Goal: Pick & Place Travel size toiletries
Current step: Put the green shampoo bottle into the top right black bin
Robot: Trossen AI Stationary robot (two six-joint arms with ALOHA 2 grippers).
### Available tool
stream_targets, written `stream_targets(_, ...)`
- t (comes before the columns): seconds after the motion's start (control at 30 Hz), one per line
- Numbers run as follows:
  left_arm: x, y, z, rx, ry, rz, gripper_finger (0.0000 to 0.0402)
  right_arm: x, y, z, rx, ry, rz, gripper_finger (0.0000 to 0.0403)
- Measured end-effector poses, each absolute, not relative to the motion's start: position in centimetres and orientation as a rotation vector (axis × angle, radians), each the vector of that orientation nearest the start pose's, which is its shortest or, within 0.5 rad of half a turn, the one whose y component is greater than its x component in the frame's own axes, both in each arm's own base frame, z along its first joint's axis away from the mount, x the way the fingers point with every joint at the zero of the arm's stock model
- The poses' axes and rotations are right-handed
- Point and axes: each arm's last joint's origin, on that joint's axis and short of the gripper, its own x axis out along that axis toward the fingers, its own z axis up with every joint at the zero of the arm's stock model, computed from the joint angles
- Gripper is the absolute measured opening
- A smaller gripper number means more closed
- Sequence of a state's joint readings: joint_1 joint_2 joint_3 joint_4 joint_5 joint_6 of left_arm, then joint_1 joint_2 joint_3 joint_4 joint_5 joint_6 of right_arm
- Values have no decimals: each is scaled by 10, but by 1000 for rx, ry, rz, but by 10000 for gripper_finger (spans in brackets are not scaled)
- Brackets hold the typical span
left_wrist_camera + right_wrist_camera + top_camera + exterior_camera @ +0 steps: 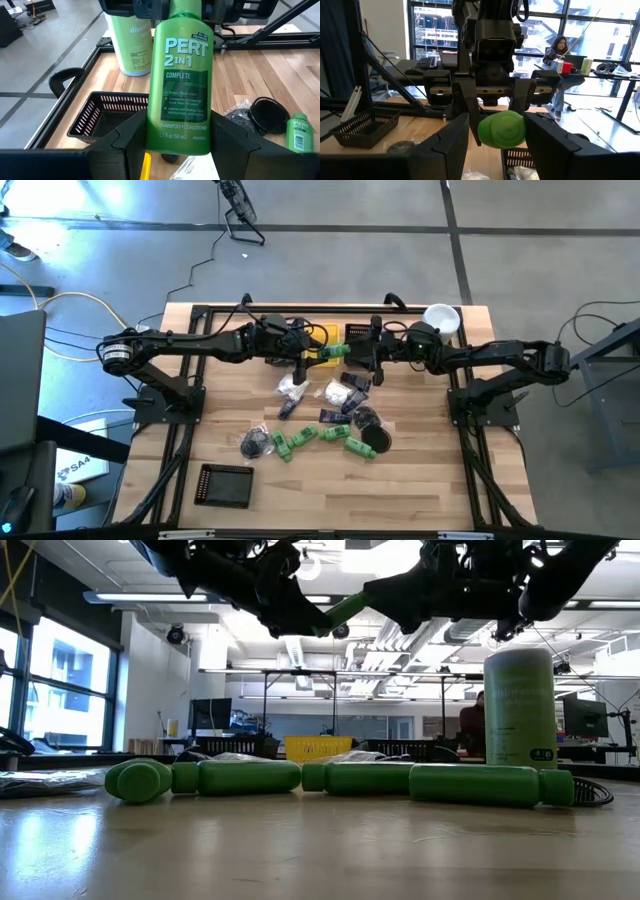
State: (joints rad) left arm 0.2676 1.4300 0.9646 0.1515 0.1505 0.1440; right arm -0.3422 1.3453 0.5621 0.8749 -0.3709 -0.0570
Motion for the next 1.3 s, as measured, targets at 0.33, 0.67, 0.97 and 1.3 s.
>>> stream_targets(0.33, 309, 80, 276, 69, 346, 93, 173, 265, -83, 231, -89, -88, 18, 158)
stream_targets(0.67, 309, 80, 276, 71, 345, 91, 173, 265, -83, 232, -93, -100, 18, 122)
stream_targets(0.97, 309, 80, 276, 70, 345, 91, 173, 265, -83, 232, -94, -100, 21, 92)
stream_targets(1.3, 309, 80, 276, 70, 346, 92, 173, 265, -83, 232, -94, -100, 22, 89)
